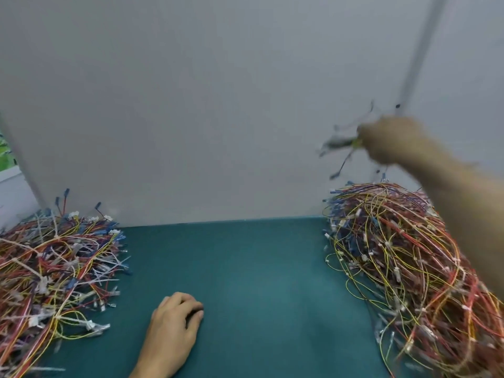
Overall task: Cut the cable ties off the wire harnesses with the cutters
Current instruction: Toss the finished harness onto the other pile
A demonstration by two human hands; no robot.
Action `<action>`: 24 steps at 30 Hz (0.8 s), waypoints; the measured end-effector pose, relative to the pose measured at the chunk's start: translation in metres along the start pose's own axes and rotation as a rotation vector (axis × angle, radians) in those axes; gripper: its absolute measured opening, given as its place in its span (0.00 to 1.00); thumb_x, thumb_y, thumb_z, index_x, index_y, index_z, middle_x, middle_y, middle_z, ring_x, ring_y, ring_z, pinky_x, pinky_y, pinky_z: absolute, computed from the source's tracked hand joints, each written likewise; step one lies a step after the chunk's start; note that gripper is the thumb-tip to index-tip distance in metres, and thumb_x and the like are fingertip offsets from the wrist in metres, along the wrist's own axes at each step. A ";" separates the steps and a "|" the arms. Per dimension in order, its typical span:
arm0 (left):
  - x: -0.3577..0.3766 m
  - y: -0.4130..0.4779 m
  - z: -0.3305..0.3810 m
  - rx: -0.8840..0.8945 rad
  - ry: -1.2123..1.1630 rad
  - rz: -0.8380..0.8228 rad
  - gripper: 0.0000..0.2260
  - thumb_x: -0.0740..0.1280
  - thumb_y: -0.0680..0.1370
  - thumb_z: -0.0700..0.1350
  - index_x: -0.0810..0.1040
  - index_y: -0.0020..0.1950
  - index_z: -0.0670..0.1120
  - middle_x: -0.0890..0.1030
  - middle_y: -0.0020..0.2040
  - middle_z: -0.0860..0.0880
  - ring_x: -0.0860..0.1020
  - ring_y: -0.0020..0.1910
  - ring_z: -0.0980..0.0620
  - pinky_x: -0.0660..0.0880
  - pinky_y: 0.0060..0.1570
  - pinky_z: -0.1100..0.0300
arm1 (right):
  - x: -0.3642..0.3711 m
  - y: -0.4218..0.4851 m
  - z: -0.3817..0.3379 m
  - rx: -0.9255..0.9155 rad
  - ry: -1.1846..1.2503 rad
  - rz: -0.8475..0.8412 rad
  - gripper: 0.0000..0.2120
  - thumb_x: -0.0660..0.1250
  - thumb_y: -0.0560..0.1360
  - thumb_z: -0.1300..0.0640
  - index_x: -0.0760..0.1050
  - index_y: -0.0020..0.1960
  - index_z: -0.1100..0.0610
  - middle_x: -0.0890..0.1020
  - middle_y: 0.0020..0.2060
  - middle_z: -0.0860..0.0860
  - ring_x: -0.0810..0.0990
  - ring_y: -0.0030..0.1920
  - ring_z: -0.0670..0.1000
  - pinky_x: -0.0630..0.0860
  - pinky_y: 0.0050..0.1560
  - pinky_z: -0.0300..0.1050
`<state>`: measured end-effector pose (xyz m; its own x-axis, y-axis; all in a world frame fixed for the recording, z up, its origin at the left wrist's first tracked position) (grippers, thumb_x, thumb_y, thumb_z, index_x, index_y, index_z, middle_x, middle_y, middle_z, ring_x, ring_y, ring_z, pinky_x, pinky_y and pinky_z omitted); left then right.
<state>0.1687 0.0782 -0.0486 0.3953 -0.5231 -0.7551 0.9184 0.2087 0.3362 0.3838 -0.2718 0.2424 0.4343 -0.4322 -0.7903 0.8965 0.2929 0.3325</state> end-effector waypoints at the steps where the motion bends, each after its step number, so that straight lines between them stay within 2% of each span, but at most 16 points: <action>1: 0.001 0.000 -0.001 -0.003 0.002 0.001 0.03 0.72 0.74 0.42 0.84 0.44 0.50 0.76 0.44 0.59 0.74 0.48 0.54 0.70 0.54 0.56 | 0.015 -0.016 -0.029 0.061 -0.002 -0.048 0.07 0.62 0.74 0.63 0.72 0.49 0.54 0.74 0.35 0.51 0.74 0.36 0.55 0.75 0.37 0.46; 3: 0.002 0.001 -0.002 -0.005 0.005 0.003 0.04 0.73 0.73 0.41 0.84 0.43 0.50 0.77 0.43 0.59 0.74 0.47 0.54 0.70 0.52 0.55 | 0.078 -0.044 -0.054 0.067 0.029 -0.131 0.10 0.62 0.73 0.64 0.74 0.53 0.55 0.80 0.43 0.51 0.79 0.43 0.56 0.77 0.45 0.48; 6: 0.002 0.001 -0.002 0.003 -0.004 0.020 0.05 0.74 0.71 0.39 0.84 0.41 0.50 0.77 0.42 0.60 0.74 0.45 0.54 0.72 0.50 0.53 | 0.108 -0.044 -0.044 0.114 0.061 -0.067 0.12 0.62 0.73 0.64 0.73 0.56 0.55 0.80 0.50 0.52 0.78 0.52 0.57 0.73 0.52 0.51; 10: 0.002 0.001 -0.001 0.013 0.012 0.030 0.05 0.75 0.71 0.39 0.84 0.41 0.49 0.76 0.41 0.61 0.74 0.44 0.53 0.72 0.50 0.53 | 0.116 -0.054 -0.050 0.100 0.082 -0.007 0.11 0.64 0.73 0.61 0.74 0.55 0.55 0.78 0.51 0.53 0.78 0.50 0.56 0.75 0.49 0.50; 14: 0.002 0.000 0.000 0.026 0.021 0.027 0.04 0.73 0.72 0.41 0.83 0.41 0.50 0.75 0.42 0.62 0.74 0.45 0.54 0.72 0.51 0.54 | 0.118 -0.050 -0.050 0.053 0.169 -0.136 0.09 0.67 0.75 0.52 0.75 0.53 0.54 0.73 0.57 0.54 0.77 0.49 0.54 0.78 0.50 0.52; 17: 0.001 -0.001 0.002 0.038 0.014 0.035 0.04 0.73 0.73 0.40 0.83 0.41 0.49 0.77 0.42 0.60 0.74 0.44 0.53 0.72 0.50 0.53 | 0.104 -0.049 -0.045 0.074 0.380 -0.182 0.14 0.68 0.74 0.45 0.76 0.52 0.55 0.70 0.61 0.55 0.76 0.53 0.57 0.76 0.54 0.56; 20: 0.001 0.000 0.002 0.030 0.015 0.033 0.03 0.72 0.74 0.42 0.83 0.42 0.49 0.77 0.42 0.60 0.73 0.45 0.54 0.71 0.52 0.55 | 0.074 -0.052 -0.038 0.116 0.396 -0.052 0.22 0.69 0.73 0.44 0.76 0.61 0.57 0.70 0.63 0.57 0.74 0.57 0.61 0.74 0.56 0.59; 24: 0.002 0.000 0.000 0.032 0.017 0.031 0.03 0.71 0.75 0.43 0.83 0.44 0.50 0.76 0.43 0.61 0.73 0.46 0.56 0.70 0.53 0.57 | 0.014 -0.080 -0.056 0.147 0.479 0.218 0.19 0.70 0.73 0.49 0.76 0.59 0.58 0.75 0.56 0.60 0.75 0.52 0.64 0.74 0.50 0.57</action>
<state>0.1695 0.0770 -0.0500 0.4241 -0.5030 -0.7531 0.9047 0.1976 0.3776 0.3132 -0.2542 0.1755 0.5543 0.0718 -0.8292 0.8076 0.1948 0.5566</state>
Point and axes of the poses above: each hand's wrist, its own y-axis towards the middle knuckle, its own x-axis out of the palm, z = x × y, the point moved 7 cm from there along y, towards the middle knuckle
